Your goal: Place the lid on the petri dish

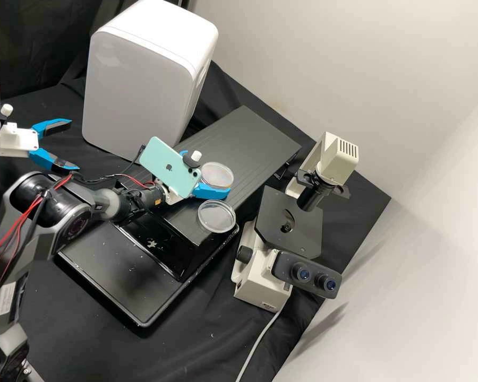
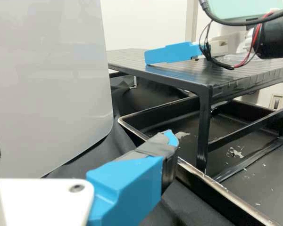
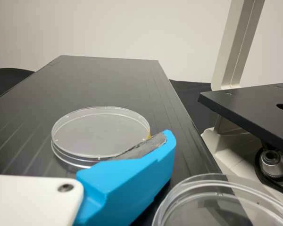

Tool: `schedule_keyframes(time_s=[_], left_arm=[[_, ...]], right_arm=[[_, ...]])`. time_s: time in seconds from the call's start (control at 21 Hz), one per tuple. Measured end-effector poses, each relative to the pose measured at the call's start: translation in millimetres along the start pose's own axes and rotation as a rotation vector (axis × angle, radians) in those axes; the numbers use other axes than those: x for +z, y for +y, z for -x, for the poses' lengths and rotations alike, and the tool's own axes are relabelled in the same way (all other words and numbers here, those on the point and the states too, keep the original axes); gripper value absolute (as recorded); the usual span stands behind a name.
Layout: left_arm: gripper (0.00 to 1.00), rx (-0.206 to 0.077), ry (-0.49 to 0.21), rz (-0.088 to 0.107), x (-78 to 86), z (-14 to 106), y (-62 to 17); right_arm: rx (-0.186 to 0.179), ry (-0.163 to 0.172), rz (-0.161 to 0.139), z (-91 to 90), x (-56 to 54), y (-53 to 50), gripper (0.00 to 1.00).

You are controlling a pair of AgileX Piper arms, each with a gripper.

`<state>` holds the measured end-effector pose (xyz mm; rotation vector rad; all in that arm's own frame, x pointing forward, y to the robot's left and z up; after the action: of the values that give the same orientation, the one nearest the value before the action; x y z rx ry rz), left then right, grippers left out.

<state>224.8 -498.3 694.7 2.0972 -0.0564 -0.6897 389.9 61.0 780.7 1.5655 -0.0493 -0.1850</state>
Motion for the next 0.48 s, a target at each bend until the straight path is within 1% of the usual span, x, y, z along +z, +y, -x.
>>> schedule_keyframes(time_s=[0.19,0.38,0.43,0.48], left_arm=[[1.0,0.0,0.0,0.0,0.0,0.0,0.0],[1.0,0.0,0.0,0.0,0.0,0.0,0.0],[1.0,0.0,0.0,0.0,0.0,0.0,0.0],[1.0,0.0,0.0,0.0,0.0,0.0,0.0]], right_arm=[[-0.006,-0.01,0.006,-4.2,0.1,-1.0,1.0],[-0.002,-0.006,0.003,-5.7,-1.6,0.0,1.0],[-0.002,-0.006,0.003,-5.7,-1.6,0.0,0.0],[-0.002,-0.006,0.003,-5.7,-1.6,0.0,0.0]])
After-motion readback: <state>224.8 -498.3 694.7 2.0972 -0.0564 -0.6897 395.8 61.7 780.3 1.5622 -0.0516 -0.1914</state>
